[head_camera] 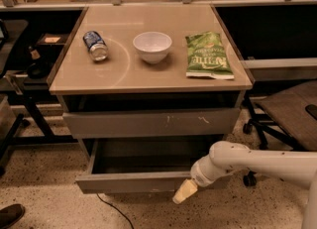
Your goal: Open middle drawer
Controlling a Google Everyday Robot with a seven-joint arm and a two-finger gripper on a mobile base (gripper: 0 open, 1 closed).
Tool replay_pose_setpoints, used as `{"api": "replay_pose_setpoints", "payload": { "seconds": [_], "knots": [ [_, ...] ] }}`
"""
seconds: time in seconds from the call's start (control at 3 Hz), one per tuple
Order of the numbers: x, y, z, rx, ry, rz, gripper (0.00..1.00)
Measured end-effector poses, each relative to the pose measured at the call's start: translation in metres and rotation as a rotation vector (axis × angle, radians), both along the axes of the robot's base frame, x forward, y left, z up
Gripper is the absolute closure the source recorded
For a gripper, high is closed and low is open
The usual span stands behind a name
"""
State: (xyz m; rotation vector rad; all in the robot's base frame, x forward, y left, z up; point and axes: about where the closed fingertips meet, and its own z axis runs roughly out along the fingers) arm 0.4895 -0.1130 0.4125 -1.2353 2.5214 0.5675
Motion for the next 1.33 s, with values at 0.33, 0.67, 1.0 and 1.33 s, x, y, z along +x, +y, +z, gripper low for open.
{"api": "replay_pose_setpoints", "payload": {
  "seconds": [0.33,0.67,1.0,1.33],
  "knots": [
    [-0.021,-0.006,-0.002,-0.055,0.058,0.03,0.0],
    [-0.038,-0.017,0.001,-0.08,0.097,0.017,0.0],
    [-0.068,-0.042,0.027,-0.115,0.122,-0.018,0.0],
    [-0.11,-0.073,0.066,-0.168,0.159,-0.037,0.0]
  ]
}}
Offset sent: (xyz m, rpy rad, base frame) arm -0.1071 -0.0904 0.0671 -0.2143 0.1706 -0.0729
